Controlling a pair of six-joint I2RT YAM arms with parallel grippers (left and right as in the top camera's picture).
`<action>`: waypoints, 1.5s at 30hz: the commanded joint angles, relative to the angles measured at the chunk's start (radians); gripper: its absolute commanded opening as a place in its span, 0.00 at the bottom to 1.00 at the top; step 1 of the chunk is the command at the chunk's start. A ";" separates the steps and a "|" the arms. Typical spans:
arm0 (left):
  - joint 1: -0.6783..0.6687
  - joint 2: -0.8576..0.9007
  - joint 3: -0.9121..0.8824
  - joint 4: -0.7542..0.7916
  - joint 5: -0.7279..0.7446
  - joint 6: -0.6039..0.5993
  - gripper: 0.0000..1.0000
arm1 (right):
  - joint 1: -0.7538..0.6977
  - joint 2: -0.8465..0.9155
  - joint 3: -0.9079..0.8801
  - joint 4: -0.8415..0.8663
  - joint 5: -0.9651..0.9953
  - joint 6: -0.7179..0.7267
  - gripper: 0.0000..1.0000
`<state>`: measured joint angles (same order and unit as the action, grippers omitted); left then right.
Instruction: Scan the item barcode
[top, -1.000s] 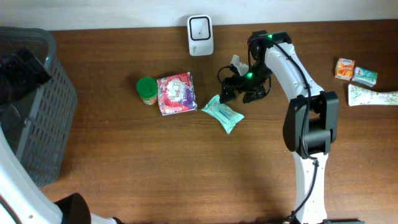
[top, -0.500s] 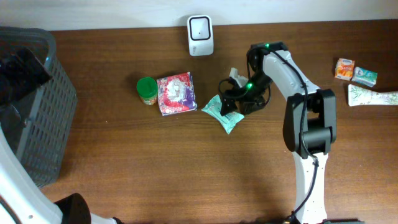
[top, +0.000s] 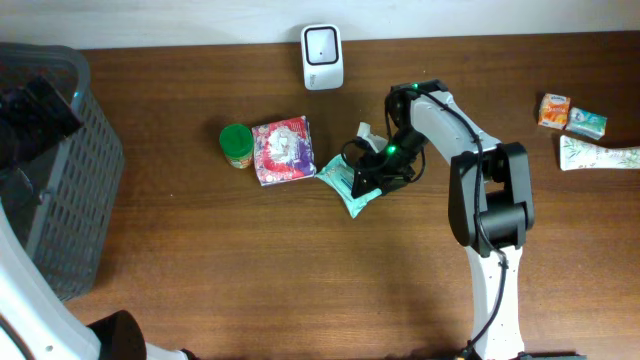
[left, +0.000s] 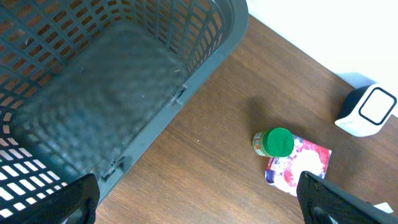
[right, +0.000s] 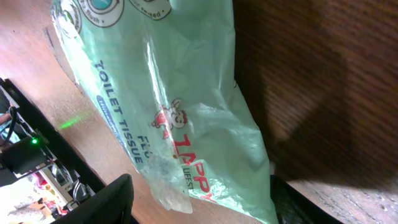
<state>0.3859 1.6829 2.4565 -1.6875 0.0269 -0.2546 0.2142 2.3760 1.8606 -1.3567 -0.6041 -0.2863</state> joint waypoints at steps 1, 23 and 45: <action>0.004 -0.007 -0.001 0.000 0.003 -0.010 0.99 | 0.006 -0.013 0.032 0.030 -0.010 0.006 0.72; 0.004 -0.007 -0.001 0.000 0.003 -0.010 0.99 | 0.045 -0.034 0.192 0.143 0.132 0.073 0.85; 0.004 -0.007 -0.001 0.000 0.003 -0.010 0.99 | 0.127 -0.111 0.352 0.071 0.072 0.052 0.04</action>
<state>0.3859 1.6829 2.4565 -1.6875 0.0273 -0.2546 0.3347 2.3337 2.1765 -1.2785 -0.5137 -0.2165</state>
